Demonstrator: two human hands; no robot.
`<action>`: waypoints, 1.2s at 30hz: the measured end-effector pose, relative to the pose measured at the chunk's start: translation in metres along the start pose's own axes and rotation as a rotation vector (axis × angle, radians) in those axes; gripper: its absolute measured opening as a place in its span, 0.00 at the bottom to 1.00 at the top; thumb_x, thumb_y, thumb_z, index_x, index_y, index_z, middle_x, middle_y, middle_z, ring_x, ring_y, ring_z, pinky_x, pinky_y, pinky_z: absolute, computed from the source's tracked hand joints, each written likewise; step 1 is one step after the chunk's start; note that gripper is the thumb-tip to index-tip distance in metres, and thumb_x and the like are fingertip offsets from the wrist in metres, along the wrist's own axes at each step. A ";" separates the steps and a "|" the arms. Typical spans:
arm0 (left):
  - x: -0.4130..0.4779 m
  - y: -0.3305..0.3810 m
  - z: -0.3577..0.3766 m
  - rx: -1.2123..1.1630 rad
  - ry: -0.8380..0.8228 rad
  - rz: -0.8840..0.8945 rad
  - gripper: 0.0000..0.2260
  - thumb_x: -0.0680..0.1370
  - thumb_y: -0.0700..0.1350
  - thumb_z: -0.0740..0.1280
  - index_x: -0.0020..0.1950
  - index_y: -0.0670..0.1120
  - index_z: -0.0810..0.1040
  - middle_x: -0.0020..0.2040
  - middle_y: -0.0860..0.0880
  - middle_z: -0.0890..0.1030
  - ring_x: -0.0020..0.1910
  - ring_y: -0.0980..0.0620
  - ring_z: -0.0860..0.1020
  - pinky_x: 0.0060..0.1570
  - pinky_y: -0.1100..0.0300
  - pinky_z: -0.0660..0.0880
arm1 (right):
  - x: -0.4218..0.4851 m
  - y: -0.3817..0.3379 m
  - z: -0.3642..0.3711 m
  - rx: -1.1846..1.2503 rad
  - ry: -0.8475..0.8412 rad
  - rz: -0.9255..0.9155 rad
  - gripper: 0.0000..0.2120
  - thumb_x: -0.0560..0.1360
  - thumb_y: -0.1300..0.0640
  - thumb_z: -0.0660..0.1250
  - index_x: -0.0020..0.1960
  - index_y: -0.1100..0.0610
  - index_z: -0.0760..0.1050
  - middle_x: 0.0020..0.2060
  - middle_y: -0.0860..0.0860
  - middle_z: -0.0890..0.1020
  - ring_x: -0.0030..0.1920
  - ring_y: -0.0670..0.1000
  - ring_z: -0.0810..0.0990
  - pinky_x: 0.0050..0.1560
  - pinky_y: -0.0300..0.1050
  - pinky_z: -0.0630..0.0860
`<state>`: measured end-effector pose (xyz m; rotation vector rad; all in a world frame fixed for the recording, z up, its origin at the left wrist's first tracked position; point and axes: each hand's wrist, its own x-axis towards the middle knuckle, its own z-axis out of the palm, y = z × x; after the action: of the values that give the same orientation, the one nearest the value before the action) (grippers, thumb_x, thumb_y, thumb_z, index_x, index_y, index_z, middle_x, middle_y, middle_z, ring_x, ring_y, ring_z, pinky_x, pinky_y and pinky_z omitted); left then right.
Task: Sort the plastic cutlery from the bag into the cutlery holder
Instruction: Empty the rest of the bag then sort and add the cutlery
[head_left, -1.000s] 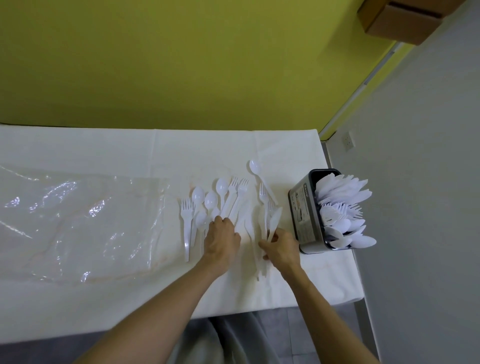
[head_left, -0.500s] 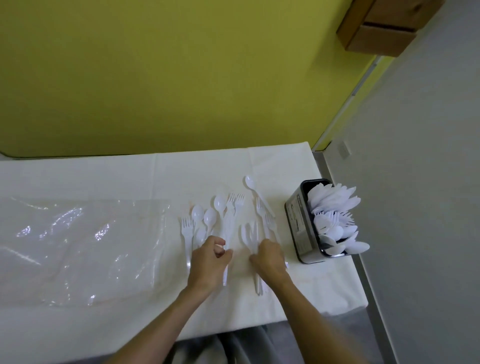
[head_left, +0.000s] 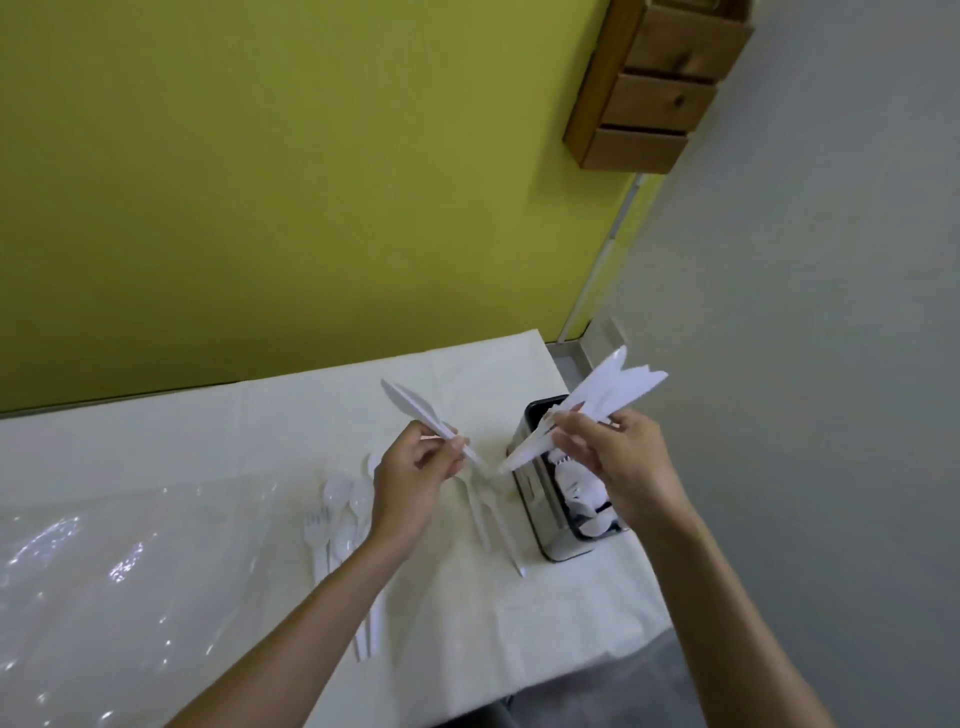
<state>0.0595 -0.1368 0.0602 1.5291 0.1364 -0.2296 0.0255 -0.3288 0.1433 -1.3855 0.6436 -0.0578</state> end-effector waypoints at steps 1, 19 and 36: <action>0.003 0.005 0.011 -0.015 -0.018 0.011 0.03 0.76 0.41 0.70 0.47 0.42 0.78 0.44 0.44 0.86 0.45 0.49 0.85 0.55 0.47 0.79 | 0.008 -0.007 -0.012 0.103 0.047 0.029 0.02 0.73 0.68 0.71 0.45 0.66 0.79 0.37 0.56 0.85 0.37 0.50 0.85 0.41 0.37 0.82; 0.016 -0.010 0.095 0.639 -0.168 0.457 0.07 0.80 0.40 0.64 0.55 0.41 0.78 0.50 0.48 0.73 0.45 0.54 0.75 0.45 0.68 0.70 | 0.055 0.028 -0.036 -0.990 0.255 -0.513 0.14 0.69 0.47 0.76 0.47 0.57 0.84 0.45 0.48 0.73 0.50 0.48 0.61 0.50 0.40 0.63; 0.012 -0.032 0.082 0.837 -0.234 0.514 0.11 0.82 0.41 0.57 0.61 0.44 0.75 0.54 0.51 0.74 0.53 0.53 0.75 0.49 0.70 0.69 | 0.034 0.019 -0.021 -0.772 -0.065 -0.689 0.17 0.83 0.49 0.53 0.68 0.52 0.71 0.60 0.48 0.80 0.64 0.46 0.76 0.70 0.46 0.66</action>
<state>0.0588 -0.2199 0.0296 2.2812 -0.6063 -0.0440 0.0381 -0.3571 0.1120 -2.3009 0.0851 -0.3381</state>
